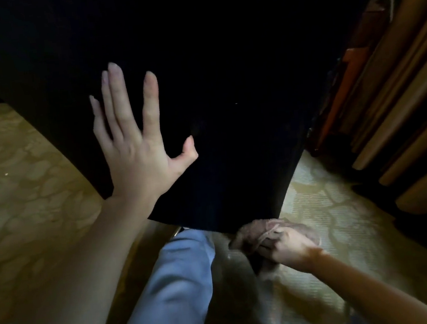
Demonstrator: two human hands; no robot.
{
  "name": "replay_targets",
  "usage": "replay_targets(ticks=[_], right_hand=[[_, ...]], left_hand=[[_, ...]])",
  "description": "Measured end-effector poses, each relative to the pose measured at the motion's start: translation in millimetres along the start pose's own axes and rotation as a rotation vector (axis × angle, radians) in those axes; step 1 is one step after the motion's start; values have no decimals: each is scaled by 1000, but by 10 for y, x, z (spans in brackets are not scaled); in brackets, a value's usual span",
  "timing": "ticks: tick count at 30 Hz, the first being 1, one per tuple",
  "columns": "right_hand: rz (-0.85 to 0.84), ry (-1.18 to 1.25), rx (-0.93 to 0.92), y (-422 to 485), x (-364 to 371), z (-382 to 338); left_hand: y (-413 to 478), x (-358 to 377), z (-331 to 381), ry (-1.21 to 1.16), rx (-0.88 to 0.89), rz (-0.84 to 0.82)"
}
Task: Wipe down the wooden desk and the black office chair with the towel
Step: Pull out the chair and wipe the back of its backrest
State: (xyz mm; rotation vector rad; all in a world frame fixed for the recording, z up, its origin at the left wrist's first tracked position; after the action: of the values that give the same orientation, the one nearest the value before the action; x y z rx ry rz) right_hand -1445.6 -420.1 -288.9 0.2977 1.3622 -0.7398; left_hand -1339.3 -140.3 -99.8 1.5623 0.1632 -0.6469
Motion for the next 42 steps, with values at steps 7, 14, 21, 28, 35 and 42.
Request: replay_targets(ticks=[7,14,21,28,35,42], right_hand=[[569,-79,-65,154,-744,29],[-74,-30,-3,779,-37,-370],[182,69,333,-203,213,-23],[172,-71,313,-927,-587,435],[735,-216,247,-695,-1275,117],[426,-109,528,-338,-1179,-17]], left_hand=[[-39,-15,-37,-45,-1,2],[-54,75,-96,-53,-4,33],[-11,128,-91,-37,-20,15],[-76,15,19,-82,-48,-3],[-57,-419,-113,-140,43,-100],[114,-1031,-456,-241,47,-287]])
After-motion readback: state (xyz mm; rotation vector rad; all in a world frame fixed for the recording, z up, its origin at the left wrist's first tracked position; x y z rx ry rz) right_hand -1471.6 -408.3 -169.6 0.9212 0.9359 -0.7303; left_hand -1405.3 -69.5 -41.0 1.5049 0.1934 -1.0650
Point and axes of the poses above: each hand's wrist, its own y-axis towards the middle knuckle, its own x-axis out of the palm, z = x × y, the point moved 1 cm from there along y, towards the middle knuckle, and after that the axes turned 5 degrees about -x, right-handed, at the moved point
